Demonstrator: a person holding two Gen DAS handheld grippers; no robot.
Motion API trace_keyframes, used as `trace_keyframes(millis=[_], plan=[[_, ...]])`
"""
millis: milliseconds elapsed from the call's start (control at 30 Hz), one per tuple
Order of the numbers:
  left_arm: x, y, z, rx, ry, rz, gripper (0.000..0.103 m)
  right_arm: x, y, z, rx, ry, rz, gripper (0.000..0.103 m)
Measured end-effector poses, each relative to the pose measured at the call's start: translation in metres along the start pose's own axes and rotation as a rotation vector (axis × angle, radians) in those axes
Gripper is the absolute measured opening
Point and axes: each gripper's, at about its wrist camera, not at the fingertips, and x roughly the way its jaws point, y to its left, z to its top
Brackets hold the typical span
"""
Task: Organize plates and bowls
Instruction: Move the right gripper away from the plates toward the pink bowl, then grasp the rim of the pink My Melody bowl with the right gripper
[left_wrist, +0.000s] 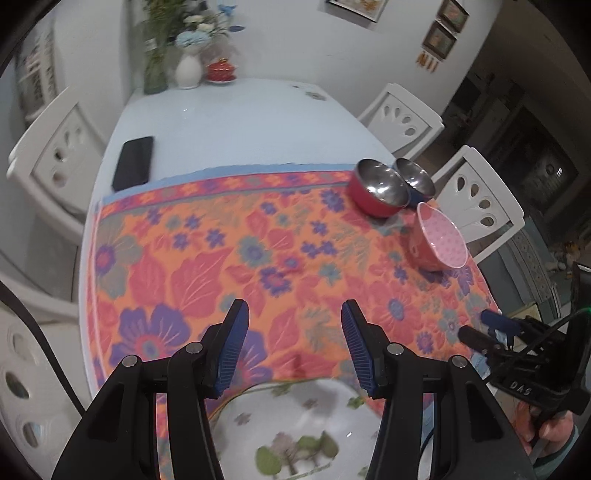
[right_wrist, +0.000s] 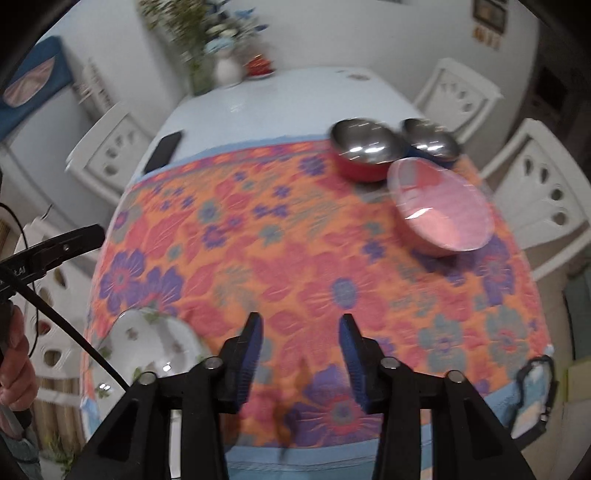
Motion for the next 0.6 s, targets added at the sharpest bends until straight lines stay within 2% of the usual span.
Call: trace_keyframes(millis=[200,333,467,600], plan=[[0.01,-0.047,0.017,0.04,-0.001,-0.001,0.05,-0.008,-0.062,0.011,0.109,-0.035,-0.025,0.058],[0.019,-0.088,0.027,0.05,-0.005,0.025,0.05,-0.003,-0.114,0.025,0.194,-0.046,0.023,0.058],[0.037,-0.123,0.035,0.008,-0.008,0.009,0.058,0.007,-0.162,0.045,0.221,-0.036,0.062,0.058],[0.071,-0.153,0.041,-0.035,0.012,-0.019,0.058,0.025,-0.212,0.064,0.239,-0.023,0.073,0.058]])
